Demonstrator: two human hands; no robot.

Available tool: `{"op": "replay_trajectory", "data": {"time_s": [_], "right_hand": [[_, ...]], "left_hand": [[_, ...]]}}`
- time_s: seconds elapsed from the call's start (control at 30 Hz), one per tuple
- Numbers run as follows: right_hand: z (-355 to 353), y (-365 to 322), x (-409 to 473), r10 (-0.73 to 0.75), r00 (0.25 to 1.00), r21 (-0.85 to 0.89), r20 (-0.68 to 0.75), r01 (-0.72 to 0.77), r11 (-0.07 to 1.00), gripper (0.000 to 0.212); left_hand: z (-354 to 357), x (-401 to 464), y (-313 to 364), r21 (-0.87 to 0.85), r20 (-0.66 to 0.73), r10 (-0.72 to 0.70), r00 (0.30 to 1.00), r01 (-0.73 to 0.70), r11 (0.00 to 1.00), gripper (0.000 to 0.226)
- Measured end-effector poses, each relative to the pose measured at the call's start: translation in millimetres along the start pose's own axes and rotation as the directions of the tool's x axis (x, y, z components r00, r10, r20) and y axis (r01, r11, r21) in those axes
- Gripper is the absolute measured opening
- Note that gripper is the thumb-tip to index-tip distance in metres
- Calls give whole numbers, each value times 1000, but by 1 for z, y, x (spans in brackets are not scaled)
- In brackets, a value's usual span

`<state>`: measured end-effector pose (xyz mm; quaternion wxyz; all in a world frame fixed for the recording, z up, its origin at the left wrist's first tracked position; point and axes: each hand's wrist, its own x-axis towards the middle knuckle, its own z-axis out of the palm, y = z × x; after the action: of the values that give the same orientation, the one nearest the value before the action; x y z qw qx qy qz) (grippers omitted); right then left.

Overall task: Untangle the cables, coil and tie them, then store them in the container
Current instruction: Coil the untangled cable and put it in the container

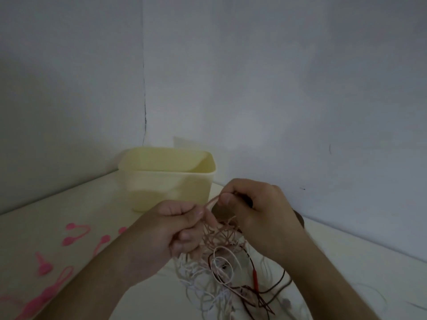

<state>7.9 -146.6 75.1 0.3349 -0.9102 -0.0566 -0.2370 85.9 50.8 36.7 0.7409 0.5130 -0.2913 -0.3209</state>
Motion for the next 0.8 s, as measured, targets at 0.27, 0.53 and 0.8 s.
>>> {"op": "replay_trajectory", "data": {"time_s": [0.27, 0.53, 0.8], "right_hand": [[39, 1, 1, 20, 997, 9, 71, -21, 1000, 24], [63, -18, -9, -29, 967, -212, 253, 85, 974, 22], [38, -35, -7, -55, 933, -450, 356, 223, 865, 17]], "left_hand": [[-6, -5, -3, -289, -39, 236, 971, -237, 928, 22], [-6, 2, -2, -201, -293, 409, 864, -474, 857, 40], [0, 2, -25, 536, -180, 409, 895, -260, 803, 48]]}}
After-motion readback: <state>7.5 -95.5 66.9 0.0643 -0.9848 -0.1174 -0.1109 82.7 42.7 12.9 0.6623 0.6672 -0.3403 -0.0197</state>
